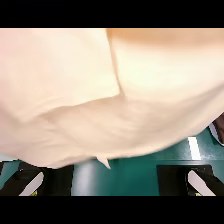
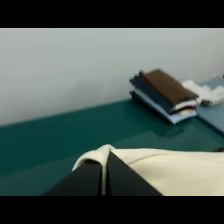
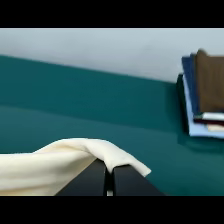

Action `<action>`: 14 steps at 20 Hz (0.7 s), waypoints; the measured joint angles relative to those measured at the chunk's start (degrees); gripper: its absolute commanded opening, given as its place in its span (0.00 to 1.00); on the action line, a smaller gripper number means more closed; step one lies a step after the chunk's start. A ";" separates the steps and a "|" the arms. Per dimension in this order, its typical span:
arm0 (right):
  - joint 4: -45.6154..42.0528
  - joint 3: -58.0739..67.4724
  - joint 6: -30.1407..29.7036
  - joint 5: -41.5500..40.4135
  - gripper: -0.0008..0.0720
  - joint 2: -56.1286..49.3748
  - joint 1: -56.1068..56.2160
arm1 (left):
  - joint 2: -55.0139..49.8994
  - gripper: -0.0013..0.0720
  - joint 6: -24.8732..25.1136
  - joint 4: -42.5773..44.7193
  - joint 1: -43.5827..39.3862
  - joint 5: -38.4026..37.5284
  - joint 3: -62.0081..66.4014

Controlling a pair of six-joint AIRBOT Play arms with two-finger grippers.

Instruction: Fold the shirts.

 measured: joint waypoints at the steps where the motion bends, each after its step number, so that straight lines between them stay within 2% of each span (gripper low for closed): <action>1: -0.24 -2.10 0.13 1.70 0.04 -2.19 0.00 | -1.44 0.06 -0.02 0.17 0.00 -1.14 -3.67; 4: -0.68 -9.44 0.35 4.92 0.04 -9.35 0.00 | -7.30 0.06 0.37 0.26 -0.02 -3.21 -15.04; 7: -0.74 -16.61 0.37 4.90 0.04 -18.43 0.13 | -16.09 0.06 2.23 0.24 -0.07 -1.95 -24.59; 10: -0.66 -20.20 0.22 0.94 0.04 -28.24 0.15 | -26.58 0.06 4.42 0.11 -0.07 3.23 -28.85; 14: 1.05 -15.67 0.00 -4.33 0.04 -40.15 0.17 | -38.97 0.06 5.90 0.02 -0.04 13.55 -25.86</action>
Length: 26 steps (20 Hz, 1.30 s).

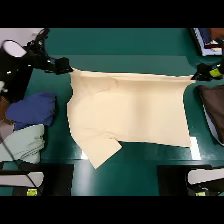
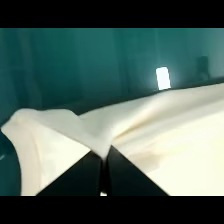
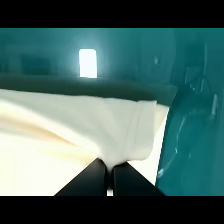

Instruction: Fold the shirts.

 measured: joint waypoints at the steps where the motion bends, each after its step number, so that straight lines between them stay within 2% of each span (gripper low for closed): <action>1: 0.94 1.92 -0.04 -0.92 0.04 -1.99 0.00 | -2.10 0.06 0.35 -0.04 -0.02 1.88 1.84; 4: 2.56 7.02 -0.61 -1.95 0.03 -5.73 0.02 | -5.44 0.05 1.09 0.04 -0.02 3.69 6.23; 7: 2.08 7.02 -1.60 -0.92 0.04 -5.66 0.11 | -6.43 0.05 1.38 1.84 -0.17 -0.98 8.02; 11: -2.49 -2.19 -2.67 -1.25 0.04 -1.11 1.46 | -5.73 0.05 1.51 5.38 -1.44 -6.71 3.69; 16: -4.52 -16.96 -3.65 -6.16 0.04 5.25 3.93 | -3.98 0.06 0.81 7.39 -2.56 -7.74 -6.97; 17: -4.72 -19.23 -3.65 -7.23 0.08 6.16 4.20 | -3.89 0.19 0.66 7.67 -2.69 -7.93 -8.59; 18: -4.79 -21.35 -3.65 -8.20 0.37 7.13 4.35 | -3.69 0.55 0.52 7.74 -2.73 -7.98 -9.68; 19: -4.85 -22.99 -3.65 -8.96 0.56 8.00 4.37 | -3.50 0.60 0.31 7.82 -2.80 -8.33 -10.56; 23: -4.79 -26.56 -3.58 -8.57 0.55 11.96 2.62 | -0.24 0.59 -0.74 8.74 -2.84 -10.56 -12.63; 26: -4.79 -27.41 -3.48 -5.49 0.56 16.55 -0.20 | 6.23 0.59 -1.73 9.94 -2.89 -12.55 -17.79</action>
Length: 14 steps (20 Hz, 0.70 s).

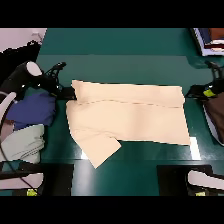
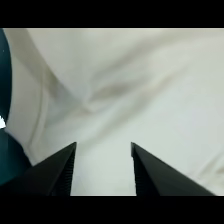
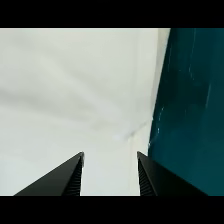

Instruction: Fold the shirts.

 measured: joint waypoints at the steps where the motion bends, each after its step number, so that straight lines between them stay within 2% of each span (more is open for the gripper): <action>1: 0.00 -0.15 0.02 1.20 0.56 1.62 -0.83 | 2.73 0.59 -0.59 0.17 0.02 -0.52 -2.97; 2: 0.07 -0.24 0.02 2.03 0.68 3.39 -1.62 | 5.88 0.59 -1.44 0.17 0.02 -0.79 -6.80; 3: 0.04 -0.33 0.04 2.40 0.73 4.87 -2.21 | 8.85 0.59 -2.38 0.17 0.00 -1.27 -10.71; 9: 0.20 -0.48 0.04 4.39 0.73 11.47 -3.41 | 25.81 0.59 -7.85 -3.17 0.00 -1.86 -33.90; 14: 1.40 -0.48 0.04 4.83 0.73 13.05 -3.58 | 30.29 0.59 -8.81 -8.70 0.00 -0.63 -43.32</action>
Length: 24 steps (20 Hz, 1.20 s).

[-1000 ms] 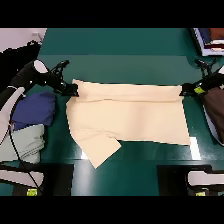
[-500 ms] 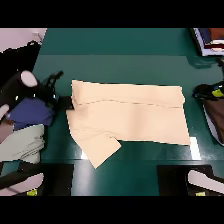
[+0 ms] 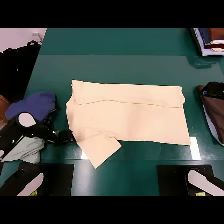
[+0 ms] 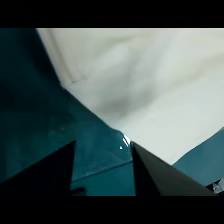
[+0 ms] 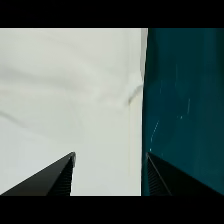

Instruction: Fold the shirts.

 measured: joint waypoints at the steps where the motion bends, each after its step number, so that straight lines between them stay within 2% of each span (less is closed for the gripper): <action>1: 0.42 0.00 0.00 0.00 0.73 0.09 0.00 | 0.28 0.59 -0.04 -0.83 0.00 0.70 -0.98; 10: 3.06 0.00 0.44 -0.02 0.73 0.39 -0.02 | 1.01 0.59 4.52 -10.82 0.02 9.77 -6.58; 11: 3.15 0.00 0.48 -0.04 0.73 0.39 -0.02 | 1.03 0.56 5.01 -11.63 0.02 10.16 -7.06; 12: 3.15 0.00 0.66 0.07 0.73 0.39 -0.02 | 1.03 0.19 5.31 -12.04 0.00 10.56 -7.43; 13: 3.15 0.00 0.66 0.35 0.73 0.39 -0.11 | 0.96 0.06 5.60 -11.82 0.00 11.19 -7.74; 18: 2.40 -4.63 0.81 2.84 0.71 2.14 -4.42 | 1.03 0.06 8.66 -15.89 0.00 10.25 -5.86; 24: -4.13 -24.72 0.83 4.26 0.71 7.56 -15.17 | 1.03 0.06 11.54 -17.55 0.00 8.31 0.33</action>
